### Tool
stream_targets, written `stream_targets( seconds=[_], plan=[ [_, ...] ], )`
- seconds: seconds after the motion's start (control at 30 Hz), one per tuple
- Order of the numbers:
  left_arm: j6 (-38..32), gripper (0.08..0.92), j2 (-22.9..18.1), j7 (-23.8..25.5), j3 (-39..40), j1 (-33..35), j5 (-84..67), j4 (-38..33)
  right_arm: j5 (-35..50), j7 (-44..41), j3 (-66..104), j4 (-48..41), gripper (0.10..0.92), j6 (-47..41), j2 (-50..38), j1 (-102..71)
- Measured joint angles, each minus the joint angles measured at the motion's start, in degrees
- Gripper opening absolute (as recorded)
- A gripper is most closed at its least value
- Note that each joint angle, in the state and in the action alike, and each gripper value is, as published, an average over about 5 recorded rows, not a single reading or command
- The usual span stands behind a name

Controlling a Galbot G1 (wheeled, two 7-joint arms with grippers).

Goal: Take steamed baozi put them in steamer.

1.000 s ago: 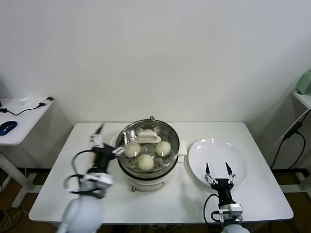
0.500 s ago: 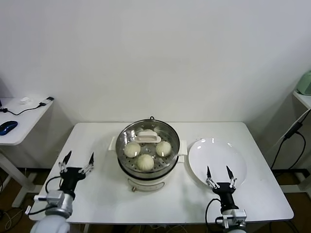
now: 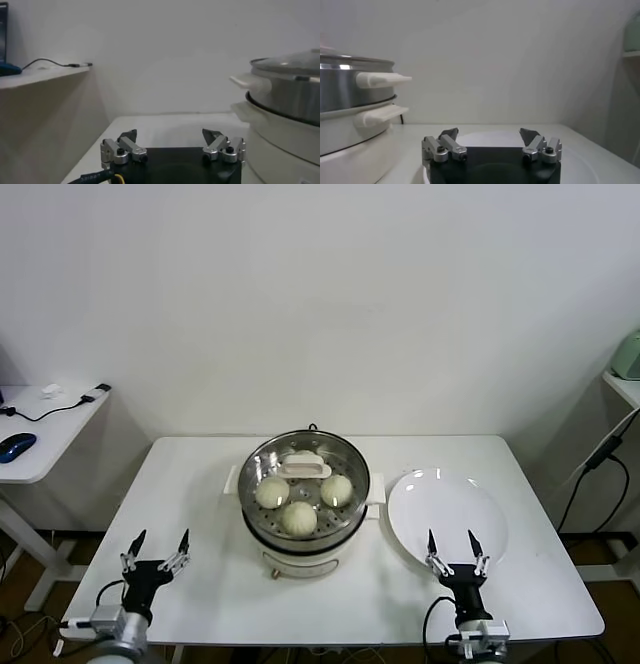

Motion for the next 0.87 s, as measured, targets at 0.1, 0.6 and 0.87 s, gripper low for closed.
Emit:
stream_targets(
  seconds=[0.1,0.6,0.87],
  plan=[
    [-0.6,0.823,0.0,0.0,0.4,0.5,-0.1,0.2,0.2,0.0,-0.1,-0.1,0.823,0.2,-0.1,-0.1],
    [-1.7,0.823,0.0,0.2,1.6,1.5,0.2,0.2,0.5,0.0,-0.3,-0.1,0.823,0.3,-0.3,-0.2],
    [-1.8,0.823,-0.2,0.0,1.7,1.6,0.0,-0.1,0.6,0.1,-0.2,-0.2,0.823,0.3,-0.3,-0.3]
  ],
)
